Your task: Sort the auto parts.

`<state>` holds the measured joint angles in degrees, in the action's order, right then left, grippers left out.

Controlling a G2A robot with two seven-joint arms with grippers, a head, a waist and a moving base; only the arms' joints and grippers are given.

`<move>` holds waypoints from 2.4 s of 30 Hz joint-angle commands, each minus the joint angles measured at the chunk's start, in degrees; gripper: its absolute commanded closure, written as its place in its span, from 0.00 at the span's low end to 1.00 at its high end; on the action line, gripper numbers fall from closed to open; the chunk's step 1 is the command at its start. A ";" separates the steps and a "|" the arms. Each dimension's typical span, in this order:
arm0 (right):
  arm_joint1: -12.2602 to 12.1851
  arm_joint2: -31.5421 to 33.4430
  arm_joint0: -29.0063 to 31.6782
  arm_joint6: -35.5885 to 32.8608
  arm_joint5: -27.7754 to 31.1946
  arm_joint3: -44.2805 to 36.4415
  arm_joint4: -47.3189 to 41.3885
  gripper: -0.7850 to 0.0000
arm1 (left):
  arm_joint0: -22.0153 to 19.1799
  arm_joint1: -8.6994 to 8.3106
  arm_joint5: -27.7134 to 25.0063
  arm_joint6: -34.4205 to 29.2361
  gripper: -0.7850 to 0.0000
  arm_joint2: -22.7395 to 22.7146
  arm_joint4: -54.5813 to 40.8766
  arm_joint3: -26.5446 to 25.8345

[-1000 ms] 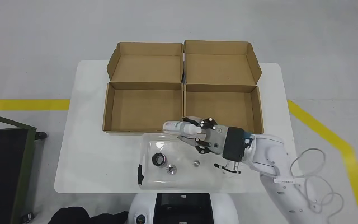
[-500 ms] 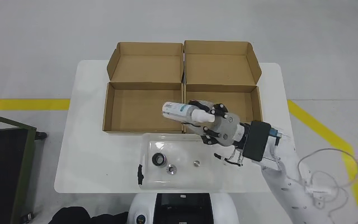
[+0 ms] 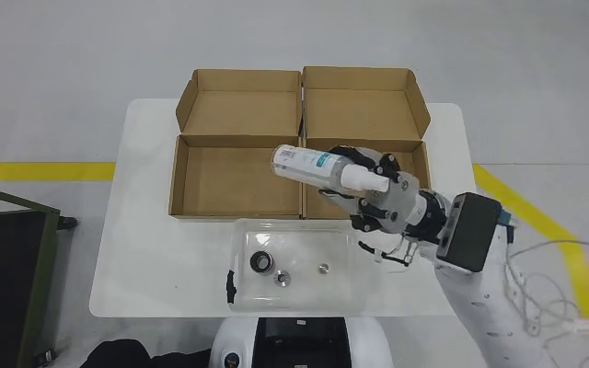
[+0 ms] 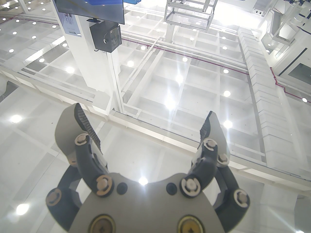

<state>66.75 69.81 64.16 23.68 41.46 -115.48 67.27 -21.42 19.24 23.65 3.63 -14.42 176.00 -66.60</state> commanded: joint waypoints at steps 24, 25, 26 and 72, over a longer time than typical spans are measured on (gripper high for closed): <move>0.36 -0.11 0.98 6.20 2.67 8.24 2.29 1.00 | 0.00 0.00 0.00 0.00 0.00 0.00 0.00 0.00; 0.35 -0.24 1.18 5.75 2.93 8.87 2.40 1.00 | 0.00 0.00 0.00 0.00 0.00 0.00 0.00 0.00; 0.33 -0.35 1.35 5.24 3.12 9.48 2.67 1.00 | 0.00 0.00 0.00 0.00 0.00 0.00 0.00 0.00; -0.44 -1.47 -3.28 -23.23 2.41 30.04 7.54 1.00 | 0.00 0.00 0.00 0.00 0.00 0.00 0.00 0.00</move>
<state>66.26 68.57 61.19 0.77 43.89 -85.97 75.00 -21.42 19.24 23.65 3.63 -14.42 176.00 -66.60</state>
